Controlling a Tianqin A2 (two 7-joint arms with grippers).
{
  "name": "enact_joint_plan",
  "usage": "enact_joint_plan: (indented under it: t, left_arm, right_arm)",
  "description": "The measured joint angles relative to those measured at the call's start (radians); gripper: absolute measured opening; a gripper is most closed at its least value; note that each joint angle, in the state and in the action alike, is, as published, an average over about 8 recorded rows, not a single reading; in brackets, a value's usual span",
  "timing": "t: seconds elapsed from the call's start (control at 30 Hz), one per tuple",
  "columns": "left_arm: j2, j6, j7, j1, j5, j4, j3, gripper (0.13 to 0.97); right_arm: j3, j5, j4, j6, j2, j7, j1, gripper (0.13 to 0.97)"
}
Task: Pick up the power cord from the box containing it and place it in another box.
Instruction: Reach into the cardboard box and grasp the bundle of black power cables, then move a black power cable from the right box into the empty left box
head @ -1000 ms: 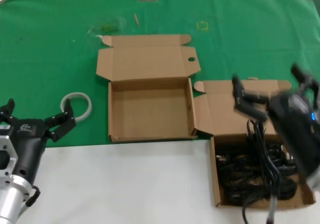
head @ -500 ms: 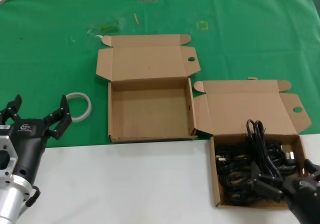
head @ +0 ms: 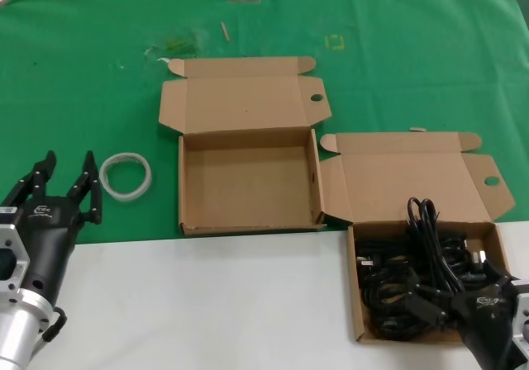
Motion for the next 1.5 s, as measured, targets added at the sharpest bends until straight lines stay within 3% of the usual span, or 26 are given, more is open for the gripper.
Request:
enact_joint_plan:
  t: [0.23,0.43,0.53,0.83,1.13,1.5]
  left_arm:
    - [0.0,0.0,0.0,0.0,0.0,0.0,0.0,0.308]
    - [0.0,0.0,0.0,0.0,0.0,0.0,0.0,0.235]
    - [0.0,0.0,0.0,0.0,0.0,0.0,0.0,0.191]
    - [0.0,0.0,0.0,0.0,0.0,0.0,0.0,0.16]
    - [0.0,0.0,0.0,0.0,0.0,0.0,0.0,0.14]
    - [0.0,0.0,0.0,0.0,0.0,0.0,0.0,0.14]
  right_arm:
    - [-0.004,-0.003,-0.035,-0.01,-0.015,-0.018,0.012,0.777]
    - [-0.012,0.002,-0.064,-0.018,-0.022,-0.034,0.032,0.648]
    - [-0.02,0.006,-0.075,-0.021,-0.022,-0.045,0.045,0.648]
    - [-0.042,0.015,-0.103,-0.031,-0.021,-0.07,0.073,0.431]
    - [-0.026,0.004,-0.103,-0.04,-0.014,-0.064,0.059,0.268]
    - [0.028,0.012,0.119,0.013,0.089,-0.079,-0.01,0.206]
